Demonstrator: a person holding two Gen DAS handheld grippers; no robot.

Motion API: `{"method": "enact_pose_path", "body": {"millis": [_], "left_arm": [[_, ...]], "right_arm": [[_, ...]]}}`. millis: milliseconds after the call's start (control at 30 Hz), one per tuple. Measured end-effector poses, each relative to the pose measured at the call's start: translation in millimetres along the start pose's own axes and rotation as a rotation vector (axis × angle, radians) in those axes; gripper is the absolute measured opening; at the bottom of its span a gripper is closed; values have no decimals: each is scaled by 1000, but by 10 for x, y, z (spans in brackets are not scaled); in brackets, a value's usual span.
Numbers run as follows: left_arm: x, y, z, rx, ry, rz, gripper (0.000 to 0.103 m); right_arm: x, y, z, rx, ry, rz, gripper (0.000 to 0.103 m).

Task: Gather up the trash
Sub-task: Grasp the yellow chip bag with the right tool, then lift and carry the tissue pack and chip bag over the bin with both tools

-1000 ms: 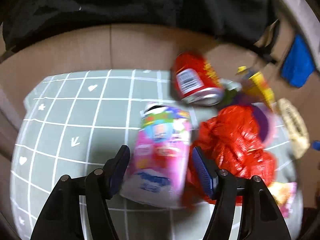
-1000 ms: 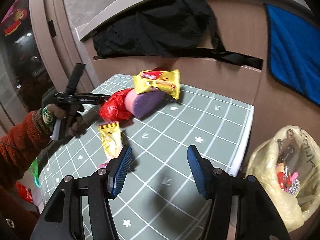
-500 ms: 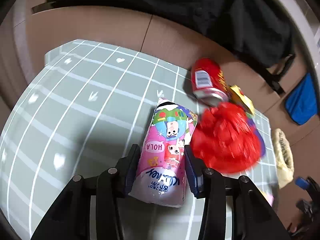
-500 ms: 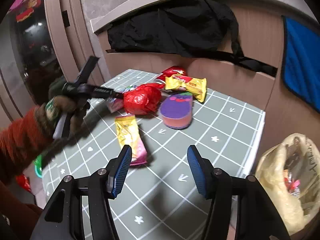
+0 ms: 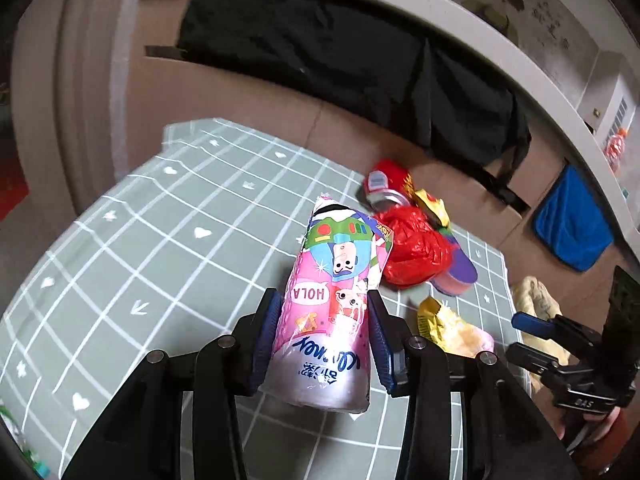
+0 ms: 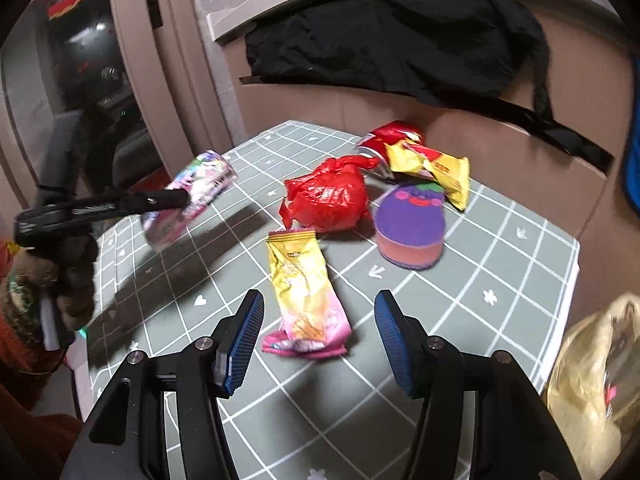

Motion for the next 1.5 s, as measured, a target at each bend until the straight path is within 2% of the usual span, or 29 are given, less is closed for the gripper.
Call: {"method": "enact_pose_path", "body": {"millis": [200, 333, 633, 700, 767, 1167, 1500], "left_arm": [[62, 55, -44, 17, 2, 1, 44], [77, 101, -66, 18, 4, -8, 44], [26, 174, -37, 33, 17, -34, 44], [12, 194, -4, 30, 21, -41, 44], [3, 203, 44, 22, 22, -44, 44], [96, 82, 631, -66, 50, 4, 44], [118, -25, 1376, -147, 98, 34, 44]], "right_arm": [[-350, -103, -112, 79, -20, -62, 55], [-610, -38, -124, 127, 12, -112, 55], [-841, 187, -41, 103, 37, -199, 53], [-797, 190, -17, 98, 39, -189, 48], [-738, 169, -11, 98, 36, -176, 33], [53, -47, 228, 0, 41, 2, 30], [654, -182, 503, 5, 107, 119, 30]]}}
Point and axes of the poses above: each gripper's, at about its wrist camera, not at the fingertips, and x roughly against the way its jaws point, z to its right, y to its underside, the point moved 10 cm from there along -x, roughly the way its jaws point, and after that the axes turned 6 degrees about x, right-handed, at the moved point
